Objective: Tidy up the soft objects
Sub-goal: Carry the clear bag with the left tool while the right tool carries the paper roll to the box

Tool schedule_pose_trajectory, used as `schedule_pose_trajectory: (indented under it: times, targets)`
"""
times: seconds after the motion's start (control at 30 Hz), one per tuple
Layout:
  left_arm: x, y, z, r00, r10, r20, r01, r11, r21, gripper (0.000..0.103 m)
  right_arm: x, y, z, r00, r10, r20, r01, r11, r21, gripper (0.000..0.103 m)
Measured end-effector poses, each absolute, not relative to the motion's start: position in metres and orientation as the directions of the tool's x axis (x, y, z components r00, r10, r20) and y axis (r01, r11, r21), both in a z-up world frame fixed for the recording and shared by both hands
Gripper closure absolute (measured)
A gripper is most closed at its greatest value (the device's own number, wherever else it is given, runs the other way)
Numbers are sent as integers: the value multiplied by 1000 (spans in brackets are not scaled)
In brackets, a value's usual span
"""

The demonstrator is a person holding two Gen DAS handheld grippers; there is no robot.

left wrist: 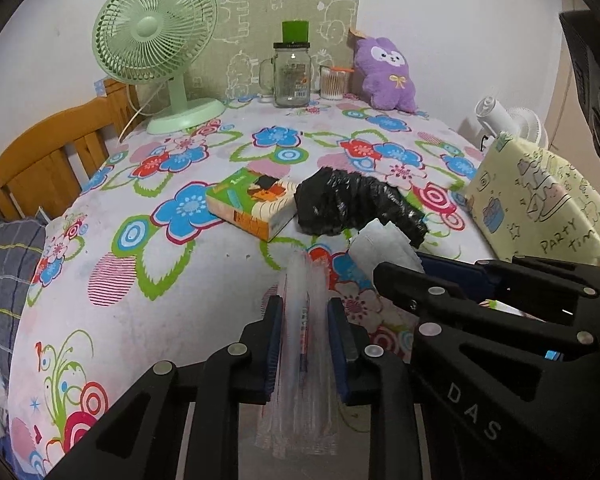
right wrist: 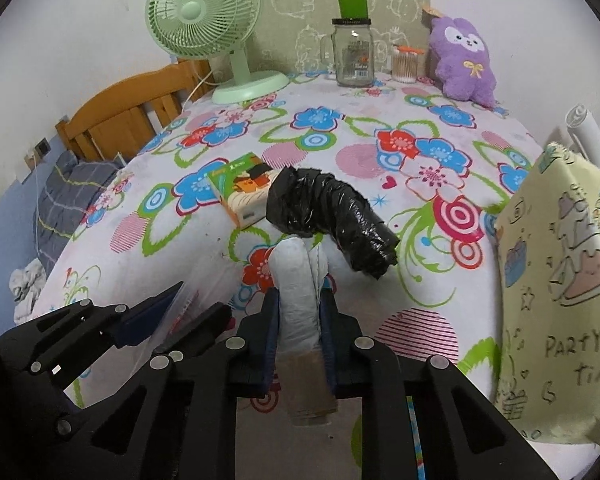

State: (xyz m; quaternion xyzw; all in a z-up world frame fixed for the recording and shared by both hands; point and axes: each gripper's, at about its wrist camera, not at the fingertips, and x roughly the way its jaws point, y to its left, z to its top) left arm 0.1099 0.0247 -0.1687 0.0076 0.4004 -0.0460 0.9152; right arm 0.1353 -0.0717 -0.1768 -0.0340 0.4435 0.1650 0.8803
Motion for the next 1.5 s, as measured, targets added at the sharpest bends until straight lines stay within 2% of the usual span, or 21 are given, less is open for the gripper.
schedule_pose_trajectory:
  times: [1.5]
  targets:
    - [81,-29,-62,809,-130,-573,180,983,31,82,90,-119,-56,748,184,-637,-237,971,1,81]
